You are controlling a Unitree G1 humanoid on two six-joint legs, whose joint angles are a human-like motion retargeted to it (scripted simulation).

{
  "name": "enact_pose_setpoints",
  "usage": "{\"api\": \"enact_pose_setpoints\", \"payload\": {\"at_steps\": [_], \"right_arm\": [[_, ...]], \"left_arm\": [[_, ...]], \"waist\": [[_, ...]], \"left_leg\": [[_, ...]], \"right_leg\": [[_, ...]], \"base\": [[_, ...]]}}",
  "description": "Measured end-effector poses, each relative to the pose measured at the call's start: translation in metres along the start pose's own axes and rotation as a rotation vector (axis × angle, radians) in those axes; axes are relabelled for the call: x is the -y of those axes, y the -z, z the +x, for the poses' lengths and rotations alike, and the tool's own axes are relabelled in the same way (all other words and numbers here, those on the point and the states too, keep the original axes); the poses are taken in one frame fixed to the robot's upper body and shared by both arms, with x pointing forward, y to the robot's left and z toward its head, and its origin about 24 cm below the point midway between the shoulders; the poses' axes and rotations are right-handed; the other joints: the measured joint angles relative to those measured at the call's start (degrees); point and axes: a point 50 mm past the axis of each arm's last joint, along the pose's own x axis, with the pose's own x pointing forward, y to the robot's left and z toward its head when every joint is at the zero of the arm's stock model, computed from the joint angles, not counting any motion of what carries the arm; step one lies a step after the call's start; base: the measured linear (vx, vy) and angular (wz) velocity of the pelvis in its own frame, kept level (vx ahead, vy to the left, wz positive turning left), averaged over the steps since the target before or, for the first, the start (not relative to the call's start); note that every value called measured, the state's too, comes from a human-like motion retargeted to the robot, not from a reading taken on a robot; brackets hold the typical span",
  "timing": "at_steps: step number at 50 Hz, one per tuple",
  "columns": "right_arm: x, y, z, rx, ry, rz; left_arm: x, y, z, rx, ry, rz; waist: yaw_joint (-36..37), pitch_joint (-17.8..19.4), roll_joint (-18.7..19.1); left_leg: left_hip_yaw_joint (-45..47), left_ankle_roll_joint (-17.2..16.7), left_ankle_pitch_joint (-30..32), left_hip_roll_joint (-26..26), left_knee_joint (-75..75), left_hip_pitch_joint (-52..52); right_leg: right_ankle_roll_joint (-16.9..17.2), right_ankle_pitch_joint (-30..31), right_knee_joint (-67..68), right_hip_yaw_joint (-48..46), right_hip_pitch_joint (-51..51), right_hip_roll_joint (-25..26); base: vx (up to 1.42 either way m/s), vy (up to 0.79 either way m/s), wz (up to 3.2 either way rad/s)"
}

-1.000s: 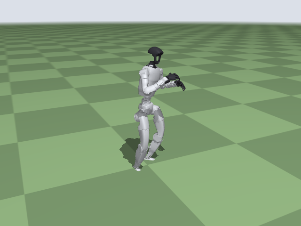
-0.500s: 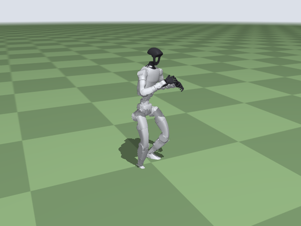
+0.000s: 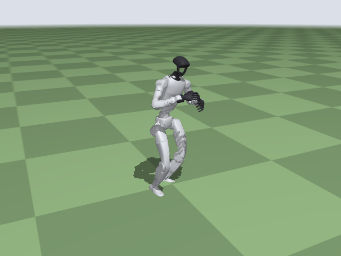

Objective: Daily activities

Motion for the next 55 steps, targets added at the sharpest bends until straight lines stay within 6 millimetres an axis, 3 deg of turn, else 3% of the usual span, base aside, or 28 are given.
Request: {"api": "enact_pose_setpoints", "payload": {"at_steps": [4, 10, 15, 20, 27, 35, 42, 49, 55], "right_arm": [[-0.001, -0.007, 0.001, 0.037, -0.011, 0.04], [-0.001, -0.022, 0.006, 0.112, -0.053, 0.083], [-0.003, -0.027, 0.005, 0.13, -0.08, 0.072], [0.001, -0.03, 0.008, 0.147, -0.067, 0.036], [0.007, -0.023, 0.009, 0.121, -0.024, -0.027], [0.011, -0.011, 0.001, 0.055, 0.028, -0.088], [0.027, -0.016, -0.004, 0.08, 0.194, -0.151], [0.054, -0.046, 0.005, 0.263, 0.458, -0.244], [0.055, -0.063, 0.019, 0.392, 0.562, -0.218]], "left_arm": [[-0.001, -0.004, 0.0, 0.031, 0.004, -0.037], [0.002, -0.01, -0.004, 0.068, 0.048, -0.109], [0.009, -0.006, -0.01, 0.046, 0.087, -0.154], [0.008, 0.0, -0.014, 0.025, 0.059, -0.201], [-0.001, 0.008, -0.013, 0.014, -0.048, -0.217], [-0.005, 0.016, -0.014, -0.014, -0.115, -0.208], [-0.006, 0.023, -0.022, -0.029, -0.21, -0.24], [-0.003, 0.025, -0.023, 0.002, -0.332, -0.296], [-0.005, 0.017, -0.014, 0.067, -0.412, -0.293]], "waist": [[-0.43, -1.09, -0.22], [0.59, -2.81, 0.85], [1.7, -3.92, 0.82], [3.15, -3.22, 2.2], [5.14, -1.34, 7.57], [6.03, -0.37, 11.18], [5.11, -1.03, 11.14], [4.27, -2.17, 9.35], [4.91, -2.56, 6.78]], "left_leg": [[-0.83, 0.4, 2.74, -2.22, -6.23, 1.04], [-3.96, 0.3, 5.36, -3.63, -11.51, 2.84], [-6.34, -0.37, 4.0, -3.98, -6.77, 2.24], [-8.57, -2.53, 4.97, -1.51, -2.91, 3.88], [-9.94, -6.09, 6.85, 8.3, 12.08, 0.72], [-9.27, -5.76, 7.36, 14.22, 22.14, -1.55], [-7.56, -4.91, 4.37, 11.54, 15.63, 0.77], [-5.46, -3.61, 3.03, 8.47, 7.91, 3.67], [-4.67, -2.61, 2.48, 6.47, 5.56, 5.06]], "right_leg": [[0.59, 1.6, -3.45, 1.48, -1.56, -3.17], [2.12, 5.35, -11.74, 3.89, -0.29, -3.63], [1.24, 2.16, -8.51, 4.56, 0.38, -4.49], [-1.05, -0.94, -8.99, 2.59, 5.21, -2.32], [-4.25, -1.33, -13.03, -1.08, 11.84, 5.64], [-5.82, -1.09, -16.05, -3.27, 15.65, 10.54], [-5.65, -1.07, -17.36, -3.91, 16.76, 9.93], [-5.21, -2.22, -15.7, -3.94, 16.23, 7.57], [-4.68, -3.68, -13.99, -4.25, 16.11, 5.41]], "base": [[0.06, 0.0, 0.31], [0.12, -0.1, 0.36], [0.12, -0.22, 0.31], [0.11, -0.24, 0.11], [0.05, -0.19, 0.0], [0.02, -0.1, 0.0], [0.01, -0.02, 0.01], [0.0, 0.0, 0.0], [0.0, 0.0, 0.0]]}}
